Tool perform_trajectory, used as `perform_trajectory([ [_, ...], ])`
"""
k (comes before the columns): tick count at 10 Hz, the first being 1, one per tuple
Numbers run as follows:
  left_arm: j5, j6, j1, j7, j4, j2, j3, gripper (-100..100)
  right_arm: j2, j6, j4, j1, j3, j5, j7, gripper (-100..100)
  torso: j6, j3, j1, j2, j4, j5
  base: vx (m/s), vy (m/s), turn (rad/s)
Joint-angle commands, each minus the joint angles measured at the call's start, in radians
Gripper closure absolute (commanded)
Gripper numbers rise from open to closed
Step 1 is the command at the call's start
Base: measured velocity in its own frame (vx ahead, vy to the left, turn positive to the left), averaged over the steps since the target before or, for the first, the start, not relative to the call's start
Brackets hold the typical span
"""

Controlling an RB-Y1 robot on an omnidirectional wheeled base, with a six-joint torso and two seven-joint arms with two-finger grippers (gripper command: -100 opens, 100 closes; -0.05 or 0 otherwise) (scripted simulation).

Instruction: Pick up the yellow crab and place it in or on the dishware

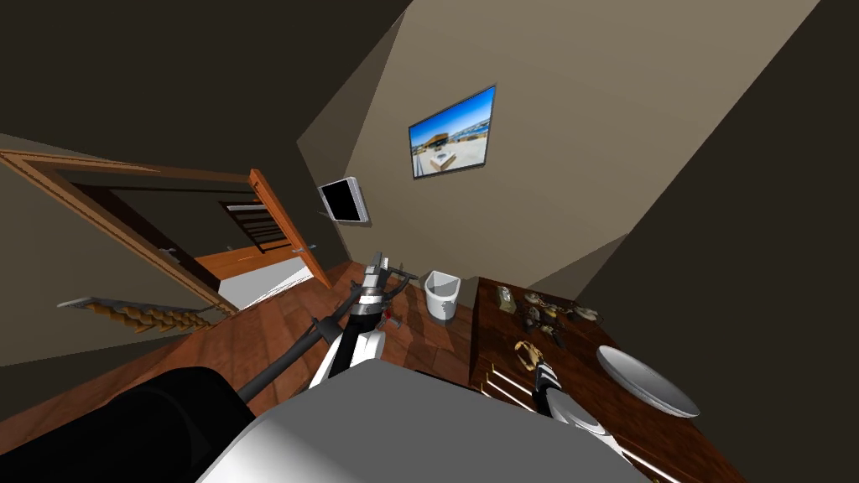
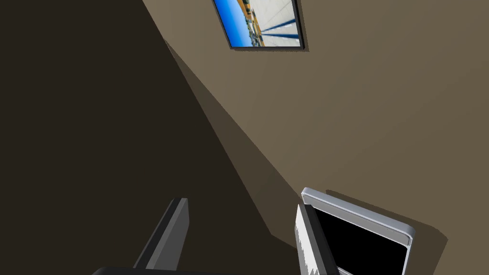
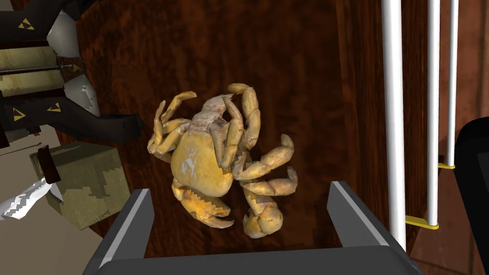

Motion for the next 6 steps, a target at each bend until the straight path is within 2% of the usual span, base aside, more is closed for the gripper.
perform_trajectory([
  [1,0.0,0.0,0.0,0.0,0.0,0.0,0.0,0,0.022,0.029,0.002,0.004,-0.002,0.016,-0.018,-100,0.0,0.0,0.0,0.0,0.0,0.0,0.0,-0.116,0.128],
  [5,0.0,0.0,0.0,0.0,0.0,0.0,0.0,0,0.077,0.082,0.022,0.004,-0.006,0.063,-0.061,-100,0.001,0.0,-0.001,0.0,0.0,0.0,0.004,-0.088,0.071],
  [6,0.0,0.0,0.0,0.0,0.0,0.0,0.0,0,0.065,0.066,0.025,0.0,-0.005,0.058,-0.055,-100,0.0,0.0,-0.002,0.001,0.0,0.0,0.0,-0.048,0.027],
])
